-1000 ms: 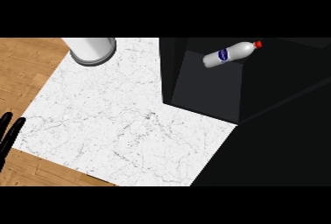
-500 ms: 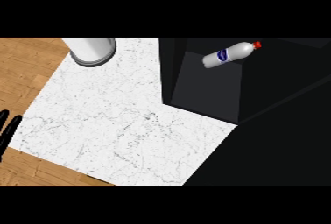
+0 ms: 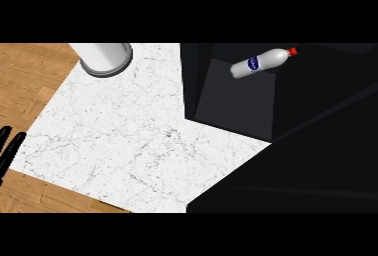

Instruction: Pick up the bottled water, place it into the cabinet and close the cabinet

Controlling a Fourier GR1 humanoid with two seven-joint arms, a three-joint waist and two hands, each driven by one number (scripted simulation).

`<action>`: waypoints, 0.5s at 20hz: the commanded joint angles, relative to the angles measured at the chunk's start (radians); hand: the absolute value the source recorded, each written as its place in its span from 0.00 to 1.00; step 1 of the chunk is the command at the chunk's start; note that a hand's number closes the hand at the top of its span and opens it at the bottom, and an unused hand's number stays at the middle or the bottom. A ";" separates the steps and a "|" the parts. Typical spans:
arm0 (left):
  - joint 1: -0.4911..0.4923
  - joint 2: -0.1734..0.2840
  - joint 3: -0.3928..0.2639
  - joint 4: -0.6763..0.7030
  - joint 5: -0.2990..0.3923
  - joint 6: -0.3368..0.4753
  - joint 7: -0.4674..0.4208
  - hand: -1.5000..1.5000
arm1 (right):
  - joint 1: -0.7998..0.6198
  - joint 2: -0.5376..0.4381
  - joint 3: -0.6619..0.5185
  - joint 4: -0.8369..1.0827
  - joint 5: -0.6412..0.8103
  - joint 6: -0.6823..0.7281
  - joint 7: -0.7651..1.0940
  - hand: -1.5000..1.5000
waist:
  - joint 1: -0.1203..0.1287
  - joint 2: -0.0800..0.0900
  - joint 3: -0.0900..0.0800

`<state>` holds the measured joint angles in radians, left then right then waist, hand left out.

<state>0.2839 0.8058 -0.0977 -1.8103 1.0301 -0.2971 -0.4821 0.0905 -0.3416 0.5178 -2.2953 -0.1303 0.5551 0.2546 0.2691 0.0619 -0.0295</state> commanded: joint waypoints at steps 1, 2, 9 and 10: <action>-0.008 -0.002 0.006 0.006 0.007 0.001 0.001 0.00 | -0.105 0.079 -0.023 0.141 0.013 -0.079 0.103 1.00 | -0.002 0.007 0.010; -0.008 -0.005 0.005 0.016 0.017 -0.007 0.003 0.00 | -0.137 0.091 -0.039 0.177 0.004 -0.084 0.117 1.00 | -0.008 0.008 0.011; 0.009 -0.016 -0.007 0.035 0.009 -0.013 0.001 0.00 | -0.351 0.234 -0.144 0.347 0.040 -0.210 0.193 1.00 | -0.027 -0.012 0.015; 0.007 -0.007 0.012 0.040 0.017 -0.017 -0.002 0.00 | -0.385 0.260 -0.163 0.395 0.048 -0.238 0.203 1.00 | -0.025 -0.013 0.017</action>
<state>0.2861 0.7988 -0.0938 -1.7819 1.0409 -0.3102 -0.4821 -0.1792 -0.1704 0.4117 -2.0227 -0.1248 0.4234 0.3974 0.2516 0.0548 -0.0165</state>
